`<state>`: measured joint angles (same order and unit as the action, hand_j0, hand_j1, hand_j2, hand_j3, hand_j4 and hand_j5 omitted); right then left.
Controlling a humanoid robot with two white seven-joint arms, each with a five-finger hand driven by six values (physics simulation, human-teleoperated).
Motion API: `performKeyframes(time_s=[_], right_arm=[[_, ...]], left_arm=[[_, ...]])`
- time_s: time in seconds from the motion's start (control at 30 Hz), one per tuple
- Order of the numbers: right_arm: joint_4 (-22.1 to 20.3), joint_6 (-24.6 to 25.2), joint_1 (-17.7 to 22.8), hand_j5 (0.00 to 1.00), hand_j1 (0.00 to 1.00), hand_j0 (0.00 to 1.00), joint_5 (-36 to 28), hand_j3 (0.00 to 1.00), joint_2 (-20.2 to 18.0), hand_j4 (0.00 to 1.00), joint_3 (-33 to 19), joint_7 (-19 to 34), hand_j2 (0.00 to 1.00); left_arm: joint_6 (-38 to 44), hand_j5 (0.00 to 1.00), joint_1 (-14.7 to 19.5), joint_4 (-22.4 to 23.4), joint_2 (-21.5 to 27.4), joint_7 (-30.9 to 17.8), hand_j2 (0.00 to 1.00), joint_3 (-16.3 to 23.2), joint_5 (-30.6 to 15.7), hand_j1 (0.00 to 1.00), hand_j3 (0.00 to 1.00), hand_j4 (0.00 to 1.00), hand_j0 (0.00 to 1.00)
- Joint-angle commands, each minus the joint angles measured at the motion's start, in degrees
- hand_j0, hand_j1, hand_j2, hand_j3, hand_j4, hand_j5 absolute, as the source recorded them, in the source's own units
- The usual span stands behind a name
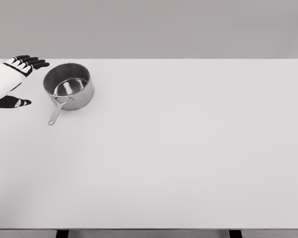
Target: Rotate pot handle
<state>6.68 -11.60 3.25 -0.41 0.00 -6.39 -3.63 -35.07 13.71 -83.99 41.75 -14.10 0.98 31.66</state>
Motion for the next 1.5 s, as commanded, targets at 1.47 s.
performKeyframes(time_s=[1.47], right_arm=[[0.0,0.0,0.0,1.0,1.0,1.0,0.0,1.0,0.0,1.0,-0.2,0.2,1.0]], left_arm=[[0.1,1.0,3.4,-1.3,-17.3,-0.1,1.0,5.3,15.2,1.0,1.0,1.0,1.0]])
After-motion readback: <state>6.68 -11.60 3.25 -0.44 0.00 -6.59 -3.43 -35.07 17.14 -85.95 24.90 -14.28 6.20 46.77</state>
